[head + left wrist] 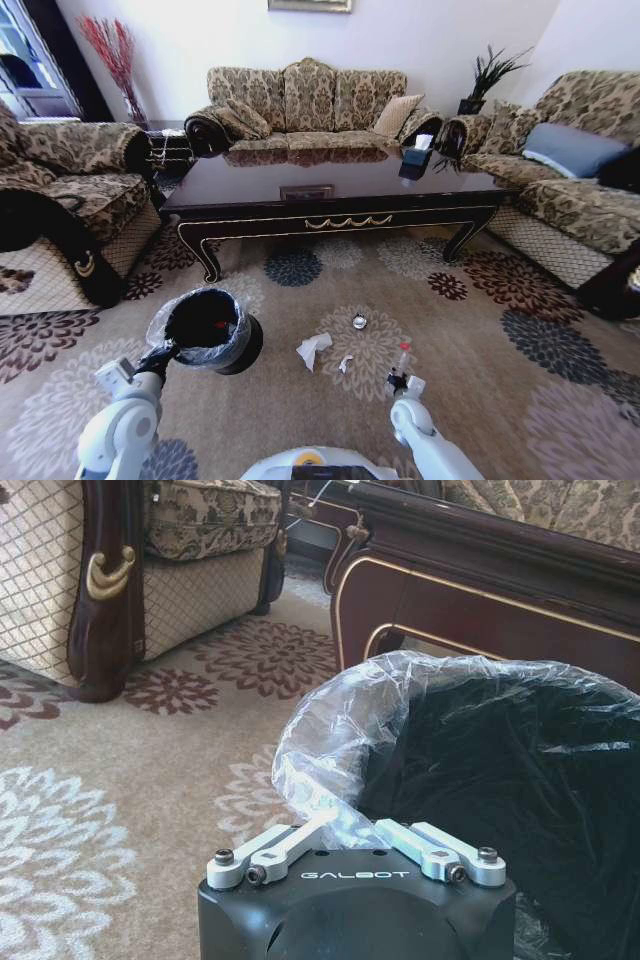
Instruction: Move to the front of the table and pick up the trash from the floor, then place it into the trash bin.
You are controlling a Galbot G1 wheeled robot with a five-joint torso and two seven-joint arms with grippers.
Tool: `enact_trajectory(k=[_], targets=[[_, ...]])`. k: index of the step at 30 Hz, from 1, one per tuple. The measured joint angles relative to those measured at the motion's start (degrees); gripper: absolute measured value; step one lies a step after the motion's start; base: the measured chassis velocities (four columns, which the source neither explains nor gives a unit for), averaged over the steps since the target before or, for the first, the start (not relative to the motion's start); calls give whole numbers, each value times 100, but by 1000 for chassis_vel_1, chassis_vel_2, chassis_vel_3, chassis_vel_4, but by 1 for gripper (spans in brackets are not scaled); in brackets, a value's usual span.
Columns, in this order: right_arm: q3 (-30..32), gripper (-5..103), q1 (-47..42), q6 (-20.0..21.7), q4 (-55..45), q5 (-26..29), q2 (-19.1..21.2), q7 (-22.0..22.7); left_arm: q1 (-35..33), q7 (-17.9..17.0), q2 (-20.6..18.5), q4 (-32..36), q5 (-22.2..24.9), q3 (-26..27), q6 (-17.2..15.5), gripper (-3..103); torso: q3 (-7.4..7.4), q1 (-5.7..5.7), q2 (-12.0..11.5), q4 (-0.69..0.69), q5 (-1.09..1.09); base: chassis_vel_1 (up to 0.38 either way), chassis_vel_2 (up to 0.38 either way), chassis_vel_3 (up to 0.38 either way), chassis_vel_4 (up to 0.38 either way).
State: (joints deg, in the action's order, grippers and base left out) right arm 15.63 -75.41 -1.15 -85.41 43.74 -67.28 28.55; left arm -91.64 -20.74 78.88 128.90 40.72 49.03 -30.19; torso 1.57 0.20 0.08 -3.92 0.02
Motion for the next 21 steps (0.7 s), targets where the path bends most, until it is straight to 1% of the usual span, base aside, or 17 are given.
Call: enact_trajectory(k=[2, 4, 5, 7, 9, 10, 13, 15, 16, 18, 19, 21], targets=[[37, 22, -127, -425, -620, 12, 167, -487, -44, 18, 29, 52, -77, -69, 4, 3, 0, 0, 0, 2, -1, 0, 0, 0, 0], [45, 22, -210, -702, -1128, 82, 311, -967, -78, 30, 41, 52, -167, -120, 24, 3, 0, 0, 0, 1, -2, 0, 0, 0, 0], [45, 22, -210, -702, -1128, 82, 311, -967, -78, 30, 41, 52, -167, -120, 24, 3, 0, 0, 0, 1, -2, 0, 0, 0, 0], [10, 22, -291, -928, -1736, 261, 496, -1531, -121, 38, 44, 48, -211, -167, 43, 3, 0, 0, 1, 2, -2, 0, 0, 0, 0], [-111, 22, -286, -1120, -2094, 418, 621, -2002, -143, 48, 46, 40, -220, -211, 49, 3, 0, 0, 0, 1, -3, 0, 0, 0, 0], [-111, 22, -286, -1120, -2094, 418, 621, -2002, -143, 48, 46, 40, -220, -211, 49, 3, 0, 0, 0, 1, -3, 0, 0, 0, 0], [-520, 22, 27, -1583, -2253, 508, 694, -2756, -154, 50, -36, 15, -207, -276, 50, 3, 0, 0, 0, 0, -2, 0, 0, 0, 0], [-836, 22, 322, -1839, -2262, 673, 729, -3262, -139, 47, -140, -10, -170, -305, 46, 3, 0, 0, 0, 4, -1, 0, 0, 0, 0], [-836, 22, 322, -1839, -2262, 673, 729, -3262, -139, 47, -140, -10, -170, -305, 46, 3, 0, 0, 0, 4, -1, 0, 0, 0, 0], [-1075, 22, 536, -2008, -2257, 858, 750, -3736, -59, 39, -258, -73, -83, -342, 9, 3, 0, 0, 0, 3, -2, 0, 0, 0, 0], [-1238, 22, 705, -2136, -2212, 922, 754, -3987, 21, 36, -368, -155, 0, -381, -25, 3, 0, 0, 0, -1, -3, 0, 0, 0, 0], [-1584, 22, 1058, -2398, -2085, 957, 733, -4259, 128, 29, -507, -289, 105, -425, -70, 3, 0, 0, 0, -1, -3, 0, 0, 0, 0]])
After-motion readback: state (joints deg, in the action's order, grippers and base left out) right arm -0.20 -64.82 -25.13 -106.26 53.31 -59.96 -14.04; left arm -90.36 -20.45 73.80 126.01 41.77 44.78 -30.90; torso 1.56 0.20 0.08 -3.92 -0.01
